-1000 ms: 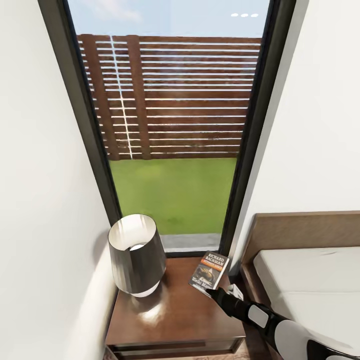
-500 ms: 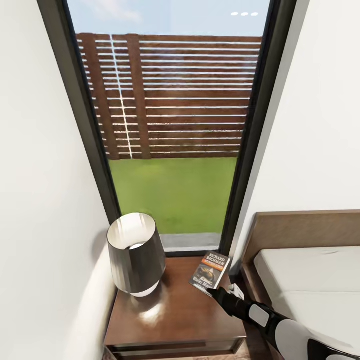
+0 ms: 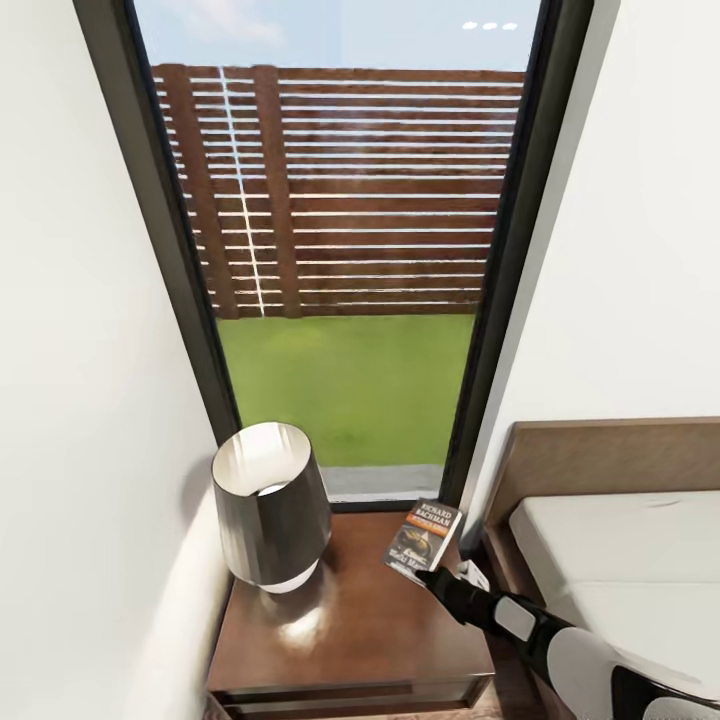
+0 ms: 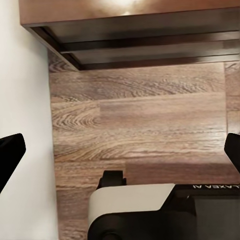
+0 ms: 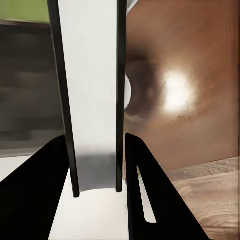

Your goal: In the bedroom, move the book from the bed onto either nightstand, and place the two sandals side by side next to the bed.

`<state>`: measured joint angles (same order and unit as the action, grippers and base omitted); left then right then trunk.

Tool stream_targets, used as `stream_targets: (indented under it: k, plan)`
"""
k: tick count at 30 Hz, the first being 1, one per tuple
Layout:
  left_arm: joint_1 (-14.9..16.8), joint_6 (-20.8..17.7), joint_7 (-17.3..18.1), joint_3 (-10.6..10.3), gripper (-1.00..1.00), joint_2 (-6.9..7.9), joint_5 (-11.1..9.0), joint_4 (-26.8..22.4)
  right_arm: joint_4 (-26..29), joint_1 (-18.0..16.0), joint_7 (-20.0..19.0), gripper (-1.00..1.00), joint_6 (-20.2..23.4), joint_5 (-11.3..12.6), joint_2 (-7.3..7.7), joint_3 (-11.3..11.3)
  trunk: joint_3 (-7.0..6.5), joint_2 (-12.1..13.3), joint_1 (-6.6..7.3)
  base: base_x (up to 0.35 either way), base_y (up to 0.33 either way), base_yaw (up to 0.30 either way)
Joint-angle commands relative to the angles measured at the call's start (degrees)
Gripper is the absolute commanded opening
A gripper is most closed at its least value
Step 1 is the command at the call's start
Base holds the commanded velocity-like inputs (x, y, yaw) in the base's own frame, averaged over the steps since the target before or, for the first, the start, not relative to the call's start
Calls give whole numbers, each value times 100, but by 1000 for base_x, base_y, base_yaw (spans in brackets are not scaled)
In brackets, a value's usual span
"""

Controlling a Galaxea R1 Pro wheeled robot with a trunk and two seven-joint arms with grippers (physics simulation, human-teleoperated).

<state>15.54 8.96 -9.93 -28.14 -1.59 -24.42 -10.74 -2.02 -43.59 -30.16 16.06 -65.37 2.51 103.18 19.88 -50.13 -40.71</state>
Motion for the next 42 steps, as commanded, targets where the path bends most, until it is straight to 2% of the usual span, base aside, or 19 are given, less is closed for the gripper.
stream_targets:
  k: [1,8,14,27,29,30,36,42]
  plan:
    - [7,18,-30,-49,100,-1,-41,1,-5,-17,40,-100,34,-29,-4,51,25,-47,-23,0,0,0]
    - [79,-11,-15,-44,100,-1,-76,-33,-8,-82,272,-100,36,-33,-46,53,151,-327,-177,0,0,0]
    - [148,-249,-32,-25,100,2,-95,-55,-9,-111,442,-100,37,-36,-59,53,259,-568,-309,0,0,0]
    - [303,-453,-18,26,100,14,-100,-49,-12,-122,519,-100,61,-31,-135,54,492,-1089,-594,0,0,0]
    - [311,-461,-21,33,100,17,-99,-38,-13,-123,522,-100,174,-37,-166,50,528,-1170,-638,0,0,0]
    - [317,-466,-23,38,100,21,-99,-29,-15,-123,523,-100,398,-45,-184,43,546,-1210,-660,0,0,0]
    - [323,-465,-29,43,100,20,-98,-19,-17,-133,521,-100,972,-60,-189,32,653,-1450,-792,0,0,0]
    - [326,-461,-27,45,100,19,-97,-14,-17,-171,635,-100,1235,-85,-208,27,761,-1691,-924,0,0,0]
